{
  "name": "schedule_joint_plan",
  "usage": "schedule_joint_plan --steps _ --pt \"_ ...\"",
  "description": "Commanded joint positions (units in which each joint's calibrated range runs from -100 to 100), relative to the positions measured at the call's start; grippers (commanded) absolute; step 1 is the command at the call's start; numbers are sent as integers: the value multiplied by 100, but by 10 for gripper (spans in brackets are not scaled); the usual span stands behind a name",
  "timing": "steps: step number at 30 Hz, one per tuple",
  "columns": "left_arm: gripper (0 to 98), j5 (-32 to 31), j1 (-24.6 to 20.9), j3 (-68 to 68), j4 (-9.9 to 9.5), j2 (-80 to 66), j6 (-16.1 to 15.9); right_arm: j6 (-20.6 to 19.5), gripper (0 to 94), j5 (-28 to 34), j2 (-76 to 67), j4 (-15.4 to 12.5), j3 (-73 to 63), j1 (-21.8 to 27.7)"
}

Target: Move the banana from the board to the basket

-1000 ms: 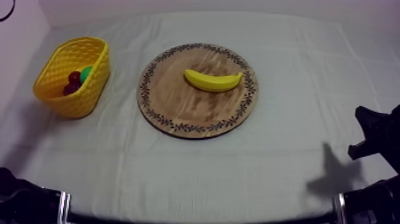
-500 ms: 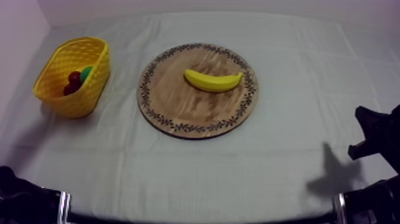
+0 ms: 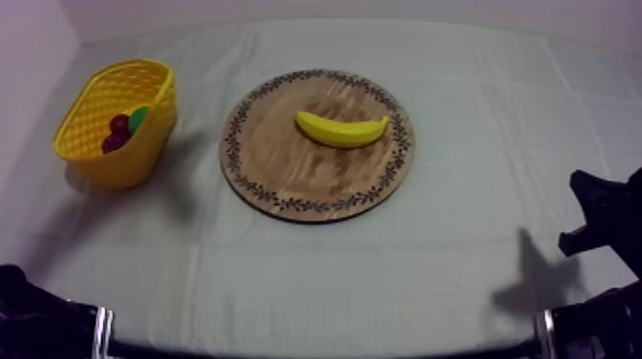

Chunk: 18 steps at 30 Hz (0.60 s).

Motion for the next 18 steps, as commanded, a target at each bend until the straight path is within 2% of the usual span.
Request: schedule_joint_plan --steps 1,11,18 --pt "0 41 110 -17 -48 155 -9 0 3 0 0 2 -3 0" --pt "0 273 654 38 -340 896 18 0 3 0 0 2 -3 0" --pt "0 286 884 176 -419 1373 -10 0 3 0 0 2 -3 0"
